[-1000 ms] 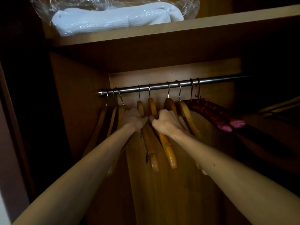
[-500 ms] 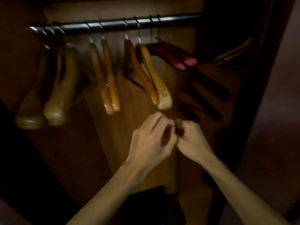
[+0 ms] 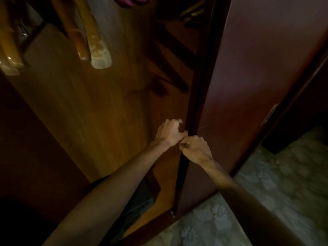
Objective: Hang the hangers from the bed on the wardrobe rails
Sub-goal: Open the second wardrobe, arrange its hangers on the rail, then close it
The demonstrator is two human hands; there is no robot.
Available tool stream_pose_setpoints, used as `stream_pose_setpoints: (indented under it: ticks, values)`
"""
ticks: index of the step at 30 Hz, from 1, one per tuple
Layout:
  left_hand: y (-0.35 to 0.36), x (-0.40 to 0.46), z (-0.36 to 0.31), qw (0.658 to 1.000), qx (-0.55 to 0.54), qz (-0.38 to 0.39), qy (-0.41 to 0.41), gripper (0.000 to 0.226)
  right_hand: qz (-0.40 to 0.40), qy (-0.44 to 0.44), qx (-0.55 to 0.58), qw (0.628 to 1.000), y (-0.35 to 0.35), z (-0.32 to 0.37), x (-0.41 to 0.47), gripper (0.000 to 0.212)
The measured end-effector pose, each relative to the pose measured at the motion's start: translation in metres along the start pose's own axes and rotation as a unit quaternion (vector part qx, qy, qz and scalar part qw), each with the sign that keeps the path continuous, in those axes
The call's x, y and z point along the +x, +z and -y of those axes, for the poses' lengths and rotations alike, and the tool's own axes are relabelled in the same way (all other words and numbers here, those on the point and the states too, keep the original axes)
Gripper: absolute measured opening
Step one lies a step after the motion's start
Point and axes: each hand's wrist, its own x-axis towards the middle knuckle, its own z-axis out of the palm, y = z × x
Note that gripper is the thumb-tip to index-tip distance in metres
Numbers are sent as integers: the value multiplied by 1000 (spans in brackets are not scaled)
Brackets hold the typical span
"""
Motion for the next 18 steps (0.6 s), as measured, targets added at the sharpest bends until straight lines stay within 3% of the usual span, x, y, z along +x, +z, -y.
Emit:
stream_pose_setpoints:
  ticks: [6, 9, 13, 18]
  values:
    - [10, 10, -12, 1000, 10, -12, -1, 40, 0, 13, -1, 1000, 0, -7, -4, 25]
    - [13, 10, -14, 1000, 6, -18, -7, 28, -5, 12, -1, 1000, 3, -6, 0, 15]
    - [9, 9, -15, 1000, 11, -22, -16, 27, 3, 1, -10, 1000, 9, -7, 5, 13]
    - [8, 4, -6, 999, 28, -36, -10, 28, 15, -21, -4, 1000, 12, -25, 8, 35]
